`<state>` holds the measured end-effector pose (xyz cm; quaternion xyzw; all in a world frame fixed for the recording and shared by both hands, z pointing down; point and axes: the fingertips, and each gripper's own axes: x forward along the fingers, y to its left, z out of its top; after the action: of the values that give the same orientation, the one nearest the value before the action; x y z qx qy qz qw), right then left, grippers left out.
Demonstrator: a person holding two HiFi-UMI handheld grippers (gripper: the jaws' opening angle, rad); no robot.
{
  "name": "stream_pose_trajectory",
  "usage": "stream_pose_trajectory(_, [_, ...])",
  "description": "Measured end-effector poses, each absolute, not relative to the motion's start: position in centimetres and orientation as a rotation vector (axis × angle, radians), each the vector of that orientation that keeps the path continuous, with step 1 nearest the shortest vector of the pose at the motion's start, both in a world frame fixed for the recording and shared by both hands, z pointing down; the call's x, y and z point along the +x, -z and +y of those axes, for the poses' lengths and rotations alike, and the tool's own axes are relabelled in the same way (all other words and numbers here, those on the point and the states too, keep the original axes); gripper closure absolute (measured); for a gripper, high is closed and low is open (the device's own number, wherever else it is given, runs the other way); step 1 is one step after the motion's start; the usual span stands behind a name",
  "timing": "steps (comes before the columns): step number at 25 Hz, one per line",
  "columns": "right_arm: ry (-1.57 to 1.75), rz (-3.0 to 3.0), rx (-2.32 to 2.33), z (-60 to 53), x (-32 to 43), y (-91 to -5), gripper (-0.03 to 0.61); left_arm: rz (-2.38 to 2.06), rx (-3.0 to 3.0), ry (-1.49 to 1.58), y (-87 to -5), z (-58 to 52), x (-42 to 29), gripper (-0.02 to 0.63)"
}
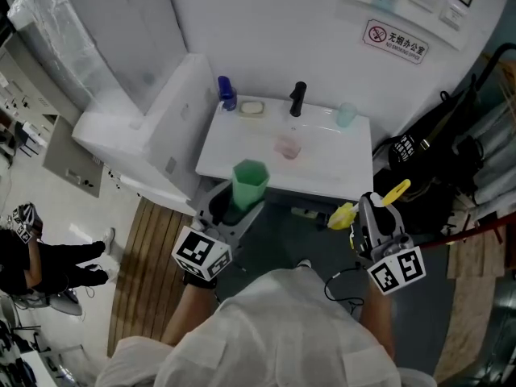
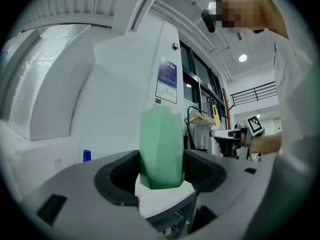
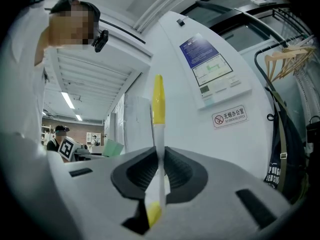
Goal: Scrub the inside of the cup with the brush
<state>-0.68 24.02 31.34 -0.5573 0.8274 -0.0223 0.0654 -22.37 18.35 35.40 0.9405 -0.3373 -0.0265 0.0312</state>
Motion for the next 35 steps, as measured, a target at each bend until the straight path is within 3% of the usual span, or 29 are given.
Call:
stream_pose_trajectory(25, [0.096, 2.529, -1.366, -3.0, 16.4, -31.8, 0.540, -0.860, 3.015, 0.018, -36.6, -2.8, 2.3, 0.345])
stream_pose_trajectory(35, [0.053, 2.444, -1.161, -11.1, 15.0, -26.0, 0.540, -0.903, 2.964, -0.139, -41.4, -6.7, 2.6, 0.345])
